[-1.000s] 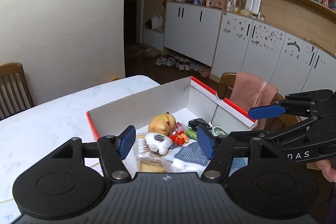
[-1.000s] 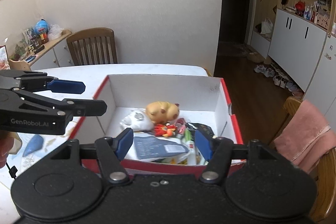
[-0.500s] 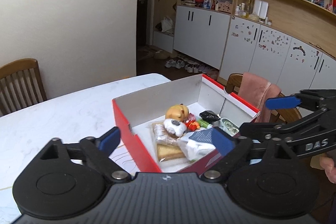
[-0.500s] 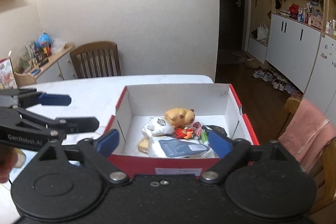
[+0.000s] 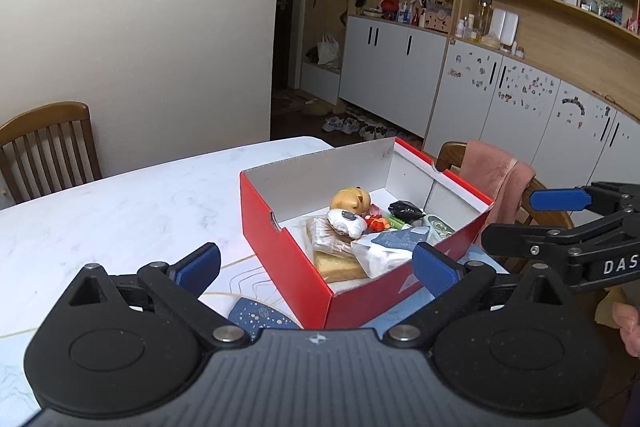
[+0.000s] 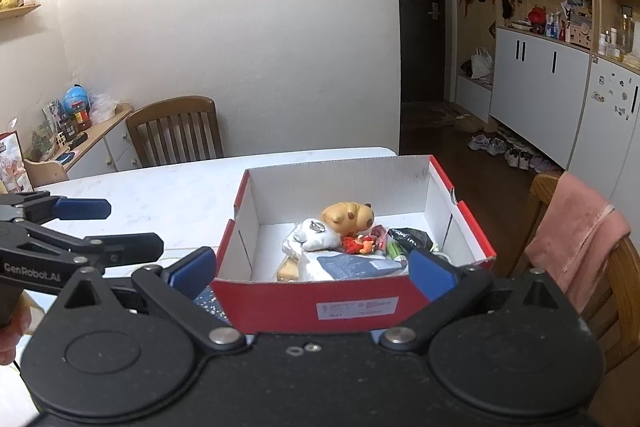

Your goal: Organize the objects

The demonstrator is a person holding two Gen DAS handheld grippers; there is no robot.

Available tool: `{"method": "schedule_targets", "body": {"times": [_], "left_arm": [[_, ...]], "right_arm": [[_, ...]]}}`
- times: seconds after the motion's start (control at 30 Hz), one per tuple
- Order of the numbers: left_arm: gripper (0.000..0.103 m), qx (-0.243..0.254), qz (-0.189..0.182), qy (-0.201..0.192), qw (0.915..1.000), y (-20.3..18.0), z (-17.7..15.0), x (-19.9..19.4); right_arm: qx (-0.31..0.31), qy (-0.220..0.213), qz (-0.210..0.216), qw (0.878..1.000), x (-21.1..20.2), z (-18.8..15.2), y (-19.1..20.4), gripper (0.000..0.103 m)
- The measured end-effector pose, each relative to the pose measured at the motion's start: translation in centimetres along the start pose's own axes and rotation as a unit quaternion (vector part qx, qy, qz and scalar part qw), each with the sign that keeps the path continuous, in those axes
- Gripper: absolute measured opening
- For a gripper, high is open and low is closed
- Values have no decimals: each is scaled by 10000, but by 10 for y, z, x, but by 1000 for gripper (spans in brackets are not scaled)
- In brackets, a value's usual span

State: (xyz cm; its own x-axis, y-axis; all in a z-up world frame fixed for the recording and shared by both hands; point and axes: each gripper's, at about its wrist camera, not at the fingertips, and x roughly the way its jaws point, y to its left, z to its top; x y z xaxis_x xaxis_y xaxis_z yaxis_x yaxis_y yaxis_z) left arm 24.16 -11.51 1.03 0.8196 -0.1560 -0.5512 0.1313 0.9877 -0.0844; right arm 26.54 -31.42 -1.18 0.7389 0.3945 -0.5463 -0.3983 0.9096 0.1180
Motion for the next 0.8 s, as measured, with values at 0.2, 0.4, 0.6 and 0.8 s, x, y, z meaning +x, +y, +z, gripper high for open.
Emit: {"method": "schedule_targets", "body": {"times": [0.2, 0.4, 0.6, 0.8], "left_arm": [[102, 37, -3, -55, 10000, 2, -6, -14], [102, 122, 13, -62, 9999, 4, -11, -19], [102, 127, -5, -77, 9999, 7, -17, -22], [102, 106, -18, -85, 9999, 13, -19, -24]], "right_arm": [[16, -43, -73, 10000, -7, -6, 9, 103], [40, -66, -108, 9999, -13, -9, 16, 103], [-16, -66, -168, 9998, -16, -13, 26, 103], [-29, -52, -206, 9998, -17, -16, 31, 103]]}}
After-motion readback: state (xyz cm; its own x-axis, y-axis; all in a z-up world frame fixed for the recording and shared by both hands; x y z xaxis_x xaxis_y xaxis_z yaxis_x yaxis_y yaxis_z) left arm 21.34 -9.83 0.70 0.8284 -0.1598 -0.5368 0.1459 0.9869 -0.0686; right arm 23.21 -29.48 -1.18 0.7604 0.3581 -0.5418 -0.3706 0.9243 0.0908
